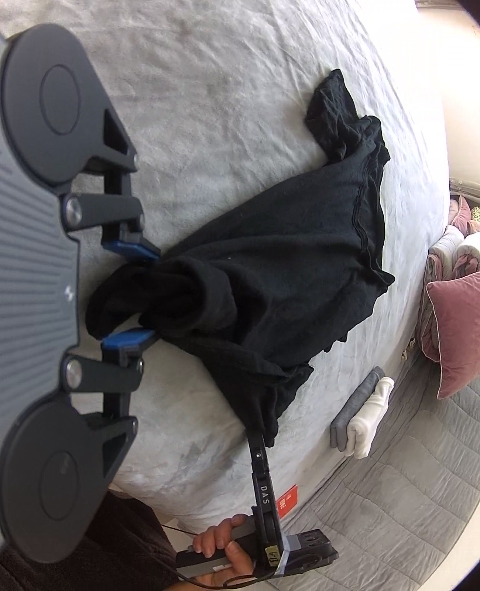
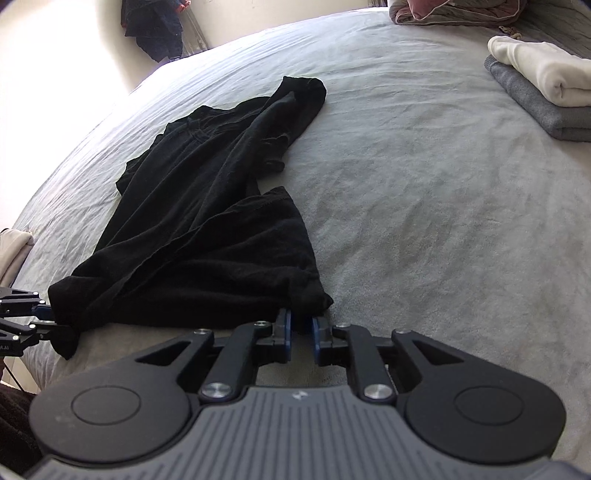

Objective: Fold clothes
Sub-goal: 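Open both tools to release the garment, then grasp the garment again with both tools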

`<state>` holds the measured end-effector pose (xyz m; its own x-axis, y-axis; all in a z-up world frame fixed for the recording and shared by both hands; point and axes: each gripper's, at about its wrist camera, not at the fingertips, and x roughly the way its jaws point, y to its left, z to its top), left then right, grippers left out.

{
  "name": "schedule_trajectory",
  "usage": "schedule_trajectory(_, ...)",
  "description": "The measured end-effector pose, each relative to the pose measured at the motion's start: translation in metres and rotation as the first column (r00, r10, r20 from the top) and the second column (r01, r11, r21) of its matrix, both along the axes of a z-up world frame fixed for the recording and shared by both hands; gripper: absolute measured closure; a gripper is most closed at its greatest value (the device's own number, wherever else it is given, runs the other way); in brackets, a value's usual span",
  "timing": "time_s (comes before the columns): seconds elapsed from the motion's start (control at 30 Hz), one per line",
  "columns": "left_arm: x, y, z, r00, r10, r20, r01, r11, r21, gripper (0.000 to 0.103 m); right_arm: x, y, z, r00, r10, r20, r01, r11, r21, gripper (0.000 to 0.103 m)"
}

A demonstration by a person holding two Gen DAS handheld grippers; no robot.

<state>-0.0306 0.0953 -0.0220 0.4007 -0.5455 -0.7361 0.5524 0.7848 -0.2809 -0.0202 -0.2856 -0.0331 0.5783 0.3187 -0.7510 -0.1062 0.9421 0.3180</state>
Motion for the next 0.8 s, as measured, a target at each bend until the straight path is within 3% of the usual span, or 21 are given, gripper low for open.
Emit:
schedule_trajectory(0.07,0.002,0.002,0.004,1.000,0.006,0.001,-0.006,1.000,-0.020,0.050,0.002,-0.004,0.002,1.000,-0.018,-0.002,0.018,0.999,0.035,0.077)
schedule_trajectory(0.13,0.006,0.004,0.007,0.999,0.031,0.005,-0.031,0.999,-0.030,0.041,0.004,-0.008,0.005,0.999,-0.038,-0.001,0.038,0.997,0.070,0.058)
schedule_trajectory(0.47,0.043,0.020,0.009,0.970,0.227,-0.086,-0.236,0.965,-0.115,0.041,0.021,-0.014,0.010,0.992,-0.113,-0.052,0.121,0.972,0.200,0.058)
schedule_trajectory(0.8,0.073,0.003,-0.001,0.923,0.351,-0.161,-0.370,0.922,-0.112,0.041,0.033,-0.010,0.018,0.986,-0.152,-0.071,0.164,0.959,0.232,0.058)
